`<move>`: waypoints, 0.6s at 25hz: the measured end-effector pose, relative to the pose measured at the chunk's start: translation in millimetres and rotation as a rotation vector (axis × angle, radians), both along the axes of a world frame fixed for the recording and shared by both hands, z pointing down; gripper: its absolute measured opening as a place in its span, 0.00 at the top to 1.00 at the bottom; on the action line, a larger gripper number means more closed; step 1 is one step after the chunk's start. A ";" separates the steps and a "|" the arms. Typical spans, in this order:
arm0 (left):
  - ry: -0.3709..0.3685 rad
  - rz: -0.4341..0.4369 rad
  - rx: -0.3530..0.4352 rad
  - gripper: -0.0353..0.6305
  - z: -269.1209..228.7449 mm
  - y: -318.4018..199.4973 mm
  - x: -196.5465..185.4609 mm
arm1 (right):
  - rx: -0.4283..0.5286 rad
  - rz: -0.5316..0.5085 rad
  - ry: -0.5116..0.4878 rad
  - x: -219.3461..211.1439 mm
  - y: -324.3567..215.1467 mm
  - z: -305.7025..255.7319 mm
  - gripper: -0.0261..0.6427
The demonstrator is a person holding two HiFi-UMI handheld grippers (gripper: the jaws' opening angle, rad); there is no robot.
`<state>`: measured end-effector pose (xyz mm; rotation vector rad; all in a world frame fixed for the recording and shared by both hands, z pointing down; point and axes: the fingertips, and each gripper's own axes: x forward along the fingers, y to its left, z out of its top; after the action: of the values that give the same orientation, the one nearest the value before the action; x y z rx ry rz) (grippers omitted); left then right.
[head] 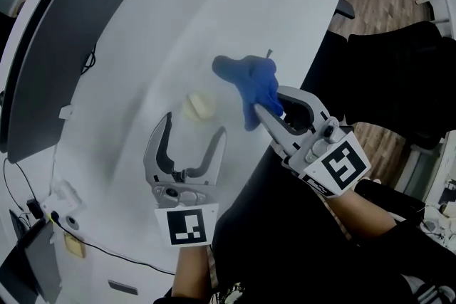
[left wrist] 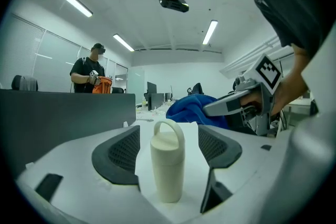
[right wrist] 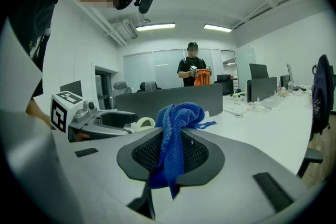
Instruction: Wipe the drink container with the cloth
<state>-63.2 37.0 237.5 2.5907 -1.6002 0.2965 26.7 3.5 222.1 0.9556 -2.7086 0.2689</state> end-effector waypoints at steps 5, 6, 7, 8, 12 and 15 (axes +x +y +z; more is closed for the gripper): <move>-0.031 -0.032 -0.045 0.46 15.9 -16.2 8.9 | -0.059 -0.093 -0.030 -1.3 -13.2 16.8 0.86; -0.025 -0.040 -0.045 0.46 17.4 -19.9 10.3 | -0.063 -0.116 -0.042 -2.4 -15.5 18.3 0.86; -0.019 -0.049 -0.045 0.46 18.8 -23.2 11.5 | -0.069 -0.142 -0.052 -4.0 -17.6 19.8 0.86; -0.016 -0.059 -0.047 0.46 20.5 -25.8 11.9 | -0.081 -0.173 -0.059 -6.8 -19.2 22.3 0.86; -0.009 -0.078 -0.077 0.47 30.1 -29.0 3.1 | -0.197 -0.322 -0.074 -36.4 -21.3 43.8 0.86; 0.011 -0.062 -0.076 0.53 35.0 -32.6 -4.8 | -0.243 -0.407 -0.118 -59.3 -25.7 54.1 0.86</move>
<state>-68.0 4.4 272.5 2.4776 -1.6285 0.3305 -32.5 -22.2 276.2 0.3207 -2.8105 0.5674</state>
